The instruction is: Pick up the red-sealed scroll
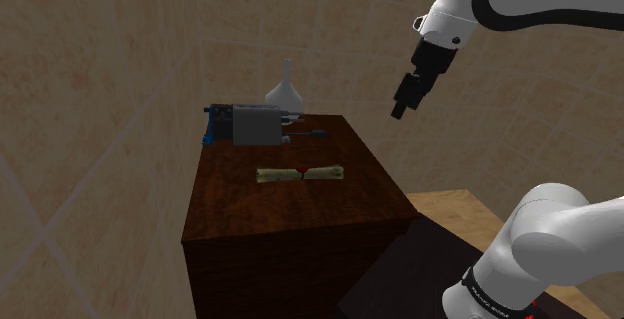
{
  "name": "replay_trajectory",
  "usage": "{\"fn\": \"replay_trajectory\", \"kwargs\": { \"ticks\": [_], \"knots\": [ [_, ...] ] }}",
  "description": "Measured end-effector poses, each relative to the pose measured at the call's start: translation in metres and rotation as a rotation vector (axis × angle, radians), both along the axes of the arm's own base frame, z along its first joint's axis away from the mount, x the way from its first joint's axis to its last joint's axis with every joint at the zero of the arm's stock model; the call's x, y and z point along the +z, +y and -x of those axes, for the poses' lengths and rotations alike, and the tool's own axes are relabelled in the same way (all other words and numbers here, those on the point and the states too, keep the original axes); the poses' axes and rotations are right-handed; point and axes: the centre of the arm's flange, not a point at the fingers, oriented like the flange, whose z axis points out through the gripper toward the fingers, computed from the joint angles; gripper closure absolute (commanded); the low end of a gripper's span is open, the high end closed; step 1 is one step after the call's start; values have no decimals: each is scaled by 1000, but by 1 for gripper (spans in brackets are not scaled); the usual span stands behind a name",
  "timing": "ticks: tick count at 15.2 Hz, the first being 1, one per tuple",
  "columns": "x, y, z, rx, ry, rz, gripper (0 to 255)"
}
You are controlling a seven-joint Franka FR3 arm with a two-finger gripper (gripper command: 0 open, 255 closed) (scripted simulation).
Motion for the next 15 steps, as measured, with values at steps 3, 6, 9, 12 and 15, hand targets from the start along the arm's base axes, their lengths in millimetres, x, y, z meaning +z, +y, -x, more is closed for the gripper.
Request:
{"fn": "replay_trajectory", "kwargs": {
  "ticks": [3, 6, 9, 12, 15],
  "knots": [
    [-10, -2, -12, 24, 2, 2, 0],
    [-40, 0, -37, 79, 7, 5, 0],
    [-66, -3, -62, 137, 9, 9, 0],
    [-99, 1, -91, 197, 13, 13, 0],
    [-127, 3, -116, 257, 16, 18, 0]
  ]
}}
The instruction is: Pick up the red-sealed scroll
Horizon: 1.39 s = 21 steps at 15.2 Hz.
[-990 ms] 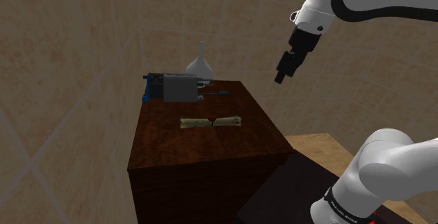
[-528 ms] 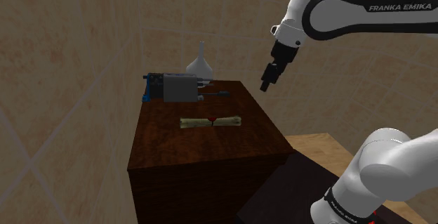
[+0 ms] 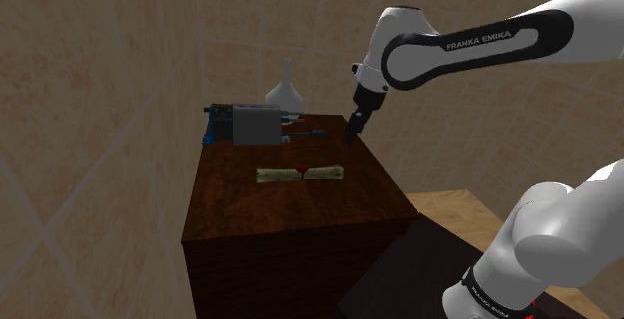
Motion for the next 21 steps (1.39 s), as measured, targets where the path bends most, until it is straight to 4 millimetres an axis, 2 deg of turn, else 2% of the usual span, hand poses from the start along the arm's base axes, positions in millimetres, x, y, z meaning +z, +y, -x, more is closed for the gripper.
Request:
{"fn": "replay_trajectory", "kwargs": {
  "ticks": [8, 12, 14, 16, 21],
  "knots": [
    [-82, 17, -71, 159, 9, 11, 0],
    [-119, 25, -99, 239, 13, 17, 0],
    [-138, 35, -116, 279, 15, 20, 0],
    [-151, 37, -125, 298, 17, 21, 0],
    [-179, 39, -127, 305, 17, 21, 0]
  ]
}}
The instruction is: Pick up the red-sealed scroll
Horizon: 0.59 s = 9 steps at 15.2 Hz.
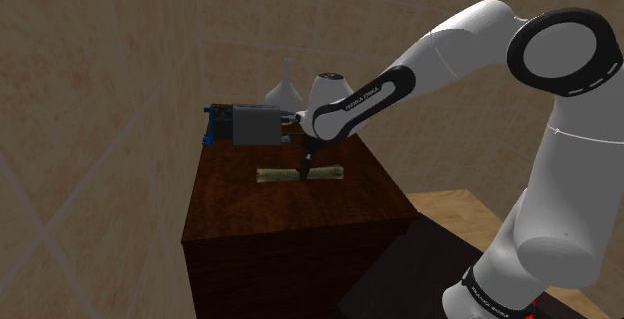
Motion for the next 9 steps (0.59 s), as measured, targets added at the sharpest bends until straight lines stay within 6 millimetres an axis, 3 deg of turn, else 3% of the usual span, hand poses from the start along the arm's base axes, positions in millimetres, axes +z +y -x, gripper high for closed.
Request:
{"fn": "replay_trajectory", "kwargs": {
  "ticks": [2, 3, 9],
  "knots": [
    [-10, 1, 0, 0, 0, 0, 0],
    [-12, 0, 0, 0, 0, 0, 255],
    [-13, 0, -1, 1, -2, 0, 255]
  ]
}}
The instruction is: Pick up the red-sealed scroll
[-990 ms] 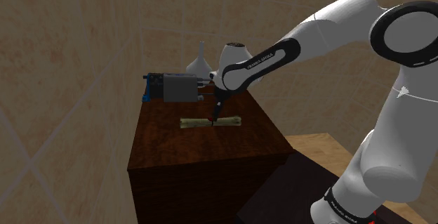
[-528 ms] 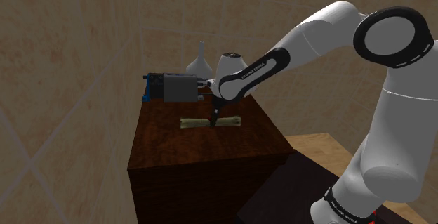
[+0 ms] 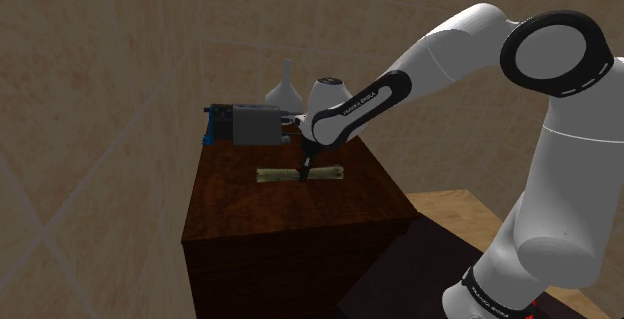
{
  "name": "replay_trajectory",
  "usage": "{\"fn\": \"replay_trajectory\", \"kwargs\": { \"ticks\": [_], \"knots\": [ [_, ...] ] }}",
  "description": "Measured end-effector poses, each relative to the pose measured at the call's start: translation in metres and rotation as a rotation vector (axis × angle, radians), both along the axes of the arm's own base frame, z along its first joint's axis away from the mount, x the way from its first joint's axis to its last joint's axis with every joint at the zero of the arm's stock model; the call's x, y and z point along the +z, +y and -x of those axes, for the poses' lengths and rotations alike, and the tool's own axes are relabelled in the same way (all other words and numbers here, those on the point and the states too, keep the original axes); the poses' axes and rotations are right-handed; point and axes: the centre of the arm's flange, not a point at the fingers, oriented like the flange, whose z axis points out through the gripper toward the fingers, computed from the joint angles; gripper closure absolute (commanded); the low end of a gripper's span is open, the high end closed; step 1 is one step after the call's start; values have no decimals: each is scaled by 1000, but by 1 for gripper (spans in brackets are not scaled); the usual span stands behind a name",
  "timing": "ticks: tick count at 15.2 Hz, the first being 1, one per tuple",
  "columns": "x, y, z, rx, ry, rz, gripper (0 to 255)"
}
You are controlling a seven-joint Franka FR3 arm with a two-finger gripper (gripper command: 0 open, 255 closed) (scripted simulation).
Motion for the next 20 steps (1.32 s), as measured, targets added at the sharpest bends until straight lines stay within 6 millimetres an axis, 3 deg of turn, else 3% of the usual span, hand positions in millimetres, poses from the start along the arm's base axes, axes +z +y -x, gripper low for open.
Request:
{"fn": "replay_trajectory", "kwargs": {
  "ticks": [6, 20],
  "knots": [
    [6, 0, 1, -1, 1, 0, 255],
    [77, 0, 0, -1, 1, 0, 255]
  ]
}}
